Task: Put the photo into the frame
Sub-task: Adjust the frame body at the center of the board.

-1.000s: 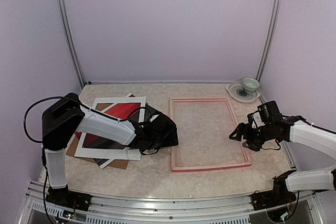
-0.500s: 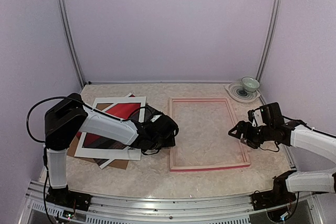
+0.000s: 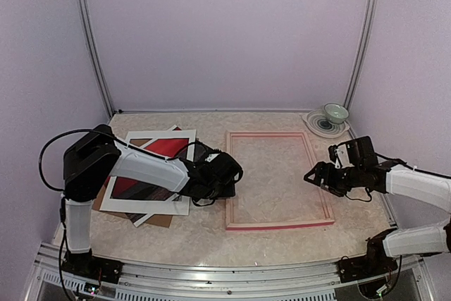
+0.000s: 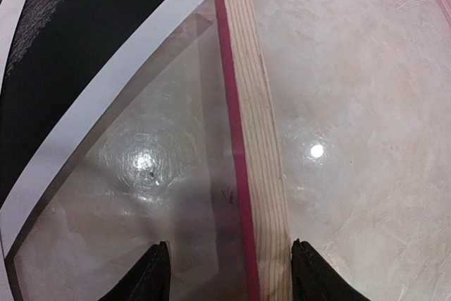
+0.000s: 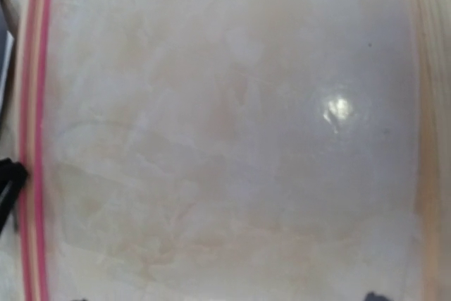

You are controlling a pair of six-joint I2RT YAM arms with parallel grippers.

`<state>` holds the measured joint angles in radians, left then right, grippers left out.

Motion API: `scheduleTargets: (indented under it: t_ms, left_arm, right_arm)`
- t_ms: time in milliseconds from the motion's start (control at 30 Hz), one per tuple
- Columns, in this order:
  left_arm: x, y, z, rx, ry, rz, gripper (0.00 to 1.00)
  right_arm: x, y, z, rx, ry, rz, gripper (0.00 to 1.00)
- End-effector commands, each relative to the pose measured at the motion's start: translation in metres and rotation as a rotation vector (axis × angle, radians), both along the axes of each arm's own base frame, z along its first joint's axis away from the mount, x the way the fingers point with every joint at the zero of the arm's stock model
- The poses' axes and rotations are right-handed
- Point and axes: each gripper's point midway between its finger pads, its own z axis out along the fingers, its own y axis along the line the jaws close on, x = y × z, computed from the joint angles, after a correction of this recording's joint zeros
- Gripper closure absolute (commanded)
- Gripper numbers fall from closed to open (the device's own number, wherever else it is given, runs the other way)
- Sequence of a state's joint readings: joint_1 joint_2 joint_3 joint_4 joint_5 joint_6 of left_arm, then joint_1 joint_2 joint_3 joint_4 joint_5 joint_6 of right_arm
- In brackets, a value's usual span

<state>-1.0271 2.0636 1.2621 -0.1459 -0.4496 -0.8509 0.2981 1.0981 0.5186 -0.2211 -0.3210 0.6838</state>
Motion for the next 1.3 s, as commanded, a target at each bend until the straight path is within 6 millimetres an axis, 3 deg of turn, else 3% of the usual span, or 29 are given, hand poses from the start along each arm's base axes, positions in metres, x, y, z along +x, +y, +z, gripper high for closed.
scheduleTargets:
  t_ms: [0, 200, 467, 733, 1067, 1267]
  left_arm:
    - [0.001, 0.016, -0.01, 0.075, 0.042, -0.004, 0.45]
    - [0.003, 0.022, -0.01, 0.081, 0.071, -0.015, 0.54]
    - [0.001, 0.02, -0.007, 0.053, 0.102, -0.06, 0.57]
    - [-0.004, 0.019, -0.009, 0.048, 0.141, -0.088, 0.62]
    - [-0.014, 0.019, -0.011, 0.035, 0.172, -0.112, 0.66]
    - [-0.016, 0.019, -0.004, 0.02, 0.166, -0.12, 0.67]
  right_arm:
    - [0.014, 0.0, 0.012, -0.039, -0.048, 0.033, 0.15]
    - [0.02, 0.011, 0.008, -0.006, -0.039, 0.077, 0.13]
    - [0.034, 0.027, -0.005, 0.083, -0.03, 0.085, 0.13]
    - [0.07, 0.033, -0.011, 0.075, -0.016, 0.06, 0.14]
    - [0.096, 0.031, -0.017, 0.133, -0.022, 0.052, 0.2]
    - [0.104, 0.046, -0.025, 0.21, 0.019, 0.125, 0.26]
